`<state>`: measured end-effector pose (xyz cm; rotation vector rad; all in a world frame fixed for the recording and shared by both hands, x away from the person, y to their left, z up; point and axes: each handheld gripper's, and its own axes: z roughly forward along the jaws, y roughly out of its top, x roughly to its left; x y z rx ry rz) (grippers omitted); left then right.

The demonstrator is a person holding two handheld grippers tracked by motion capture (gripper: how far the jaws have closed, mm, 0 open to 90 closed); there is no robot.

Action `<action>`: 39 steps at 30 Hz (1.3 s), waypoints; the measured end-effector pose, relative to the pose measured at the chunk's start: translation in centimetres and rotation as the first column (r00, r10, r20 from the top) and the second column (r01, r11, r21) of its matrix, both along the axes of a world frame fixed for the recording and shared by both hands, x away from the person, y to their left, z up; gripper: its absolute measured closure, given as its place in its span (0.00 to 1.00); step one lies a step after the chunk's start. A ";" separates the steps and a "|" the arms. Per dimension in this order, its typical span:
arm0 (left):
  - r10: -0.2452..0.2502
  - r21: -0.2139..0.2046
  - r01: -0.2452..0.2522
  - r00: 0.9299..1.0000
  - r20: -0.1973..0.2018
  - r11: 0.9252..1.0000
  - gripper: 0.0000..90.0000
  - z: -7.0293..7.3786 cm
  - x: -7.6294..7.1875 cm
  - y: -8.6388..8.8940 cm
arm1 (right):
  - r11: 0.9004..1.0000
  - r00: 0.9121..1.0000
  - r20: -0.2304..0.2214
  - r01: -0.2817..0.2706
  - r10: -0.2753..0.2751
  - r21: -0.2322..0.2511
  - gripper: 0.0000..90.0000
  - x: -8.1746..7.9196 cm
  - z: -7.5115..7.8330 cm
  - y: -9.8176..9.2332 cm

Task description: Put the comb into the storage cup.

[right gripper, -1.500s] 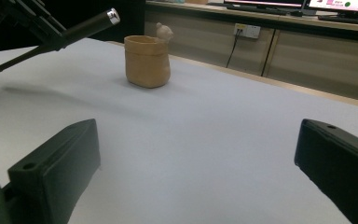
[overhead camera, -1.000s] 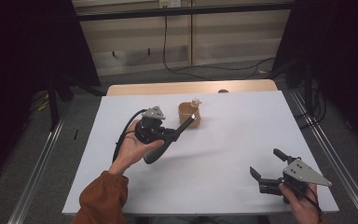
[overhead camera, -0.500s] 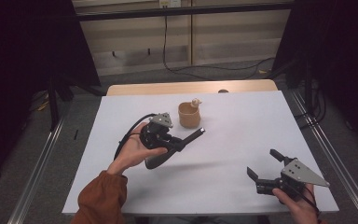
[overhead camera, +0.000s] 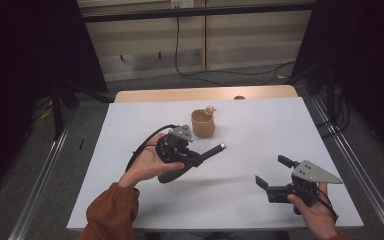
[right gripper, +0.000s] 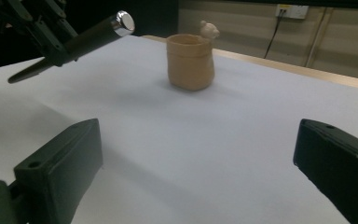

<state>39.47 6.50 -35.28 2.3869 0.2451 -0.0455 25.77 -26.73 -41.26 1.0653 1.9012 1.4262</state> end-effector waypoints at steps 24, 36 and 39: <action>-0.109 0.118 0.113 0.993 -0.034 0.987 0.81 -0.5 -0.4 -3.1 | 0.941 0.922 -0.288 -0.308 0.260 -0.137 0.03 3.8 3.8 1.5; -0.093 0.129 0.095 0.995 -0.020 0.987 0.81 -0.7 -0.3 -2.8 | 0.886 0.870 -0.352 -0.425 0.344 -0.185 0.03 5.9 3.7 4.1; -0.103 0.144 0.106 0.994 -0.024 0.984 0.81 -0.8 -0.6 -3.0 | 0.872 0.858 -0.370 -0.447 0.357 -0.197 0.05 6.2 3.5 4.6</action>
